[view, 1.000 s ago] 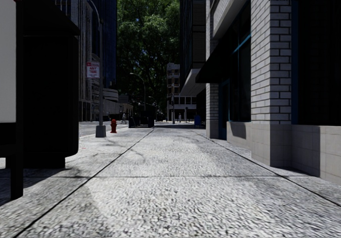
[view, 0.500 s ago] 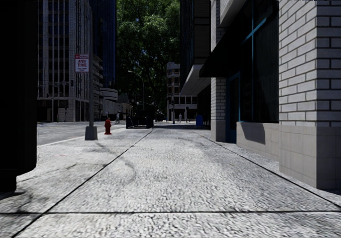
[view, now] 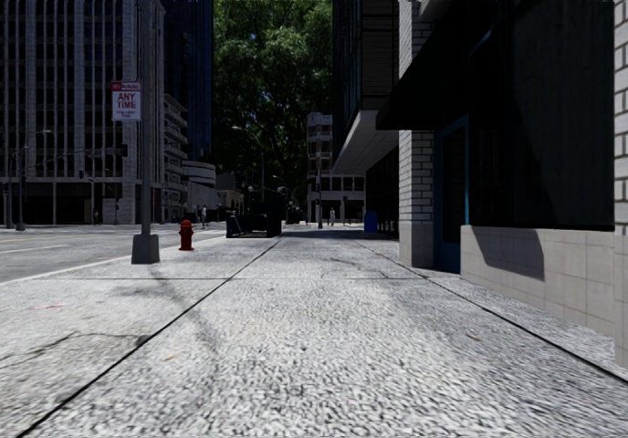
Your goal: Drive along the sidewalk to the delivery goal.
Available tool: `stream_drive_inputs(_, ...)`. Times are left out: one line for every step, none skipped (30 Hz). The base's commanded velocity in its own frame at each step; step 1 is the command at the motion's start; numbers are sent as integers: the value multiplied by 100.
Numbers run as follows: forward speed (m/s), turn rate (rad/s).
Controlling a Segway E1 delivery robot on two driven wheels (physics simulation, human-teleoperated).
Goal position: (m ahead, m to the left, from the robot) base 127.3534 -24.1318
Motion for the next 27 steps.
stream_drive_inputs(191, 0)
stream_drive_inputs(191, 0)
stream_drive_inputs(191, 0)
stream_drive_inputs(191, 0)
stream_drive_inputs(191, 0)
stream_drive_inputs(191, 0)
stream_drive_inputs(193, 0)
stream_drive_inputs(193, 0)
stream_drive_inputs(193, 0)
stream_drive_inputs(193, 0)
stream_drive_inputs(193, 0)
stream_drive_inputs(193, 0)
stream_drive_inputs(193, 0)
stream_drive_inputs(193, 0)
stream_drive_inputs(193, 0)
stream_drive_inputs(193, 0)
stream_drive_inputs(193, 0)
stream_drive_inputs(193, 0)
stream_drive_inputs(193, 0)
stream_drive_inputs(193, 0)
stream_drive_inputs(193, 0)
stream_drive_inputs(193, 0)
stream_drive_inputs(193, 0)
stream_drive_inputs(193, 0)
stream_drive_inputs(193, 0)
stream_drive_inputs(195, 0)
stream_drive_inputs(195, 0)
